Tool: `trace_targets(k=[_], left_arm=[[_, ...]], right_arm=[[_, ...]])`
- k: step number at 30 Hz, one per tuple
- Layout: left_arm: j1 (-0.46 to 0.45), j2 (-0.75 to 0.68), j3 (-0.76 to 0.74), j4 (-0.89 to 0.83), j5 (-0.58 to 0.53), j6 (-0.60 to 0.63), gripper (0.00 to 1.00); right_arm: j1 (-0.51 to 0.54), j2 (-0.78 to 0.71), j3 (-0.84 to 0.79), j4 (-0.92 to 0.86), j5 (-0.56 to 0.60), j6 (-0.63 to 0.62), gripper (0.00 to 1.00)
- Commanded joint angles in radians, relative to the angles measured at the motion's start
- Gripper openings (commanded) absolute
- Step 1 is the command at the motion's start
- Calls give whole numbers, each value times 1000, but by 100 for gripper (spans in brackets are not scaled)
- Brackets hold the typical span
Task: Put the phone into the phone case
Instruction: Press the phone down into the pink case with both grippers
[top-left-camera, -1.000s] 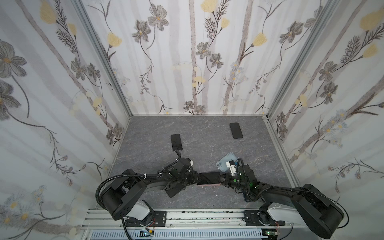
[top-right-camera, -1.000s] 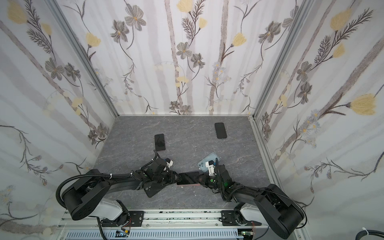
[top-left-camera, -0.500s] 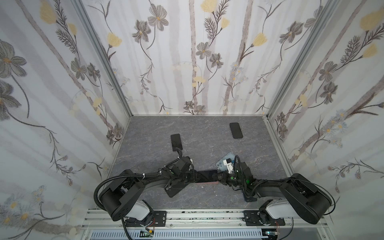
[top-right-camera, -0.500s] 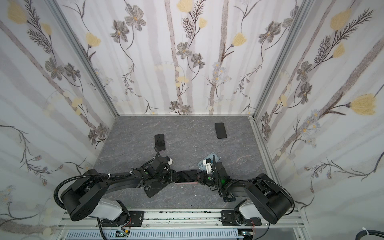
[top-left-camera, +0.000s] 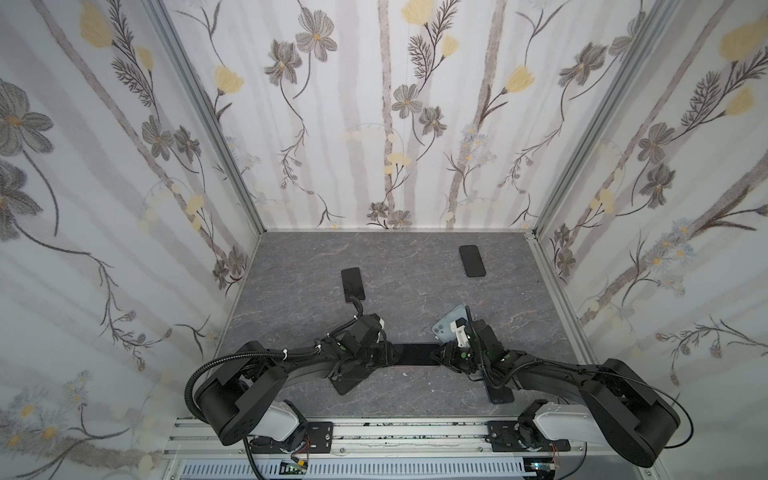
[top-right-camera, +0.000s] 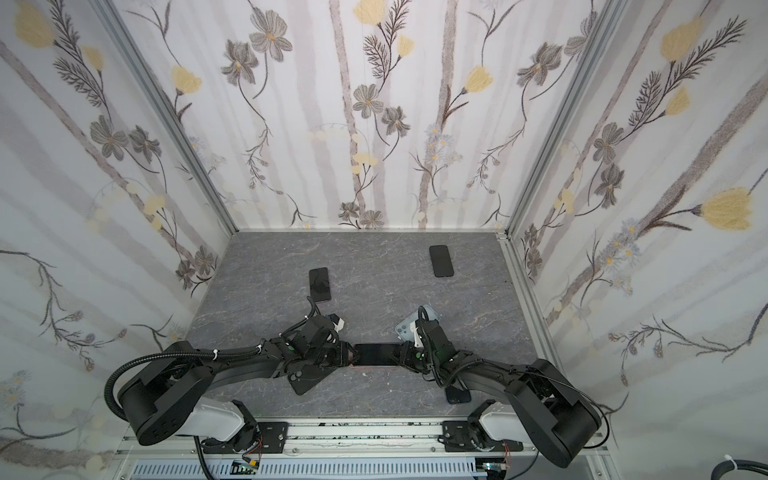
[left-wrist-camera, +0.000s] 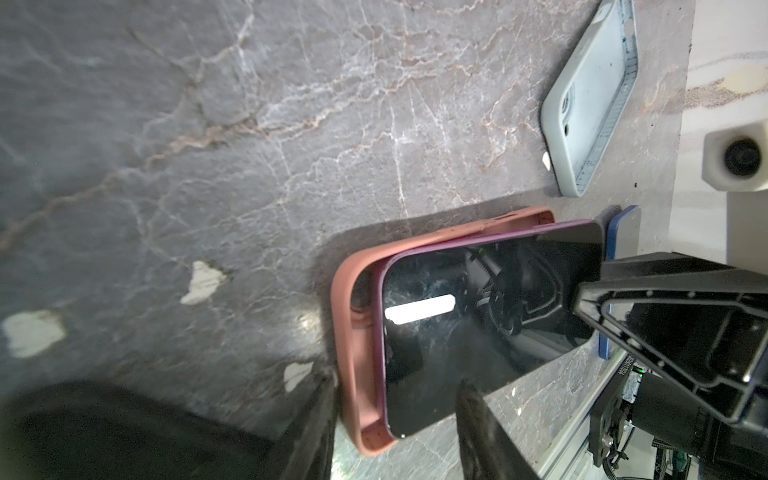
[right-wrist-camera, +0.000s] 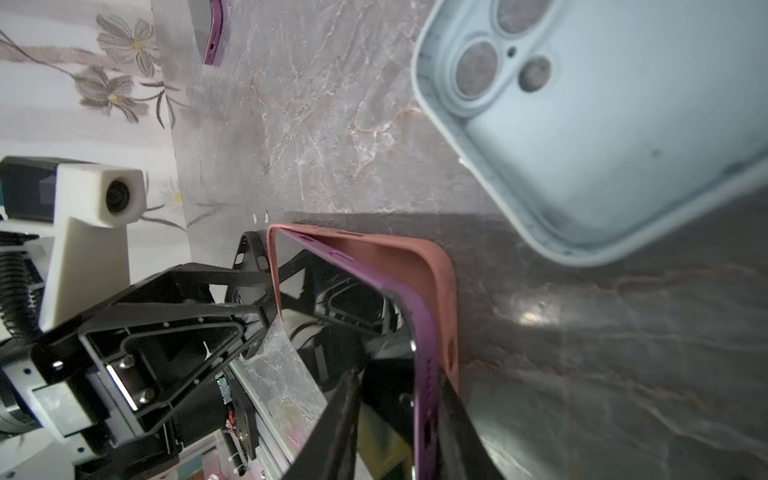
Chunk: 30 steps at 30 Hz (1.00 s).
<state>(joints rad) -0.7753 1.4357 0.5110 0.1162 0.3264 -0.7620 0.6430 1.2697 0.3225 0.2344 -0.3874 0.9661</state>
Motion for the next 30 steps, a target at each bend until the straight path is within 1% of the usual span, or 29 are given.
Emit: trace_targets(k=[1, 5, 9, 14, 22, 25, 30], left_arm=[[-1, -6, -4, -4, -1, 12, 49], [-1, -3, 2, -13, 2, 19, 49], [0, -8, 10, -23, -8, 32, 49], [-1, 0, 32, -41, -19, 51, 44], [0, -9, 42, -60, -30, 62, 40], [0, -9, 47, -62, -26, 64, 40], [0, 6, 65, -66, -15, 76, 40]], right_arm=[[1, -29, 12, -141, 76, -13, 35], [1, -46, 23, -168, 81, -18, 38], [2, -48, 36, -194, 83, -31, 36], [3, -42, 82, -271, 96, -72, 36], [8, -93, 159, -440, 167, -117, 41], [7, -115, 162, -462, 172, -122, 43], [4, -135, 150, -488, 199, -134, 42]])
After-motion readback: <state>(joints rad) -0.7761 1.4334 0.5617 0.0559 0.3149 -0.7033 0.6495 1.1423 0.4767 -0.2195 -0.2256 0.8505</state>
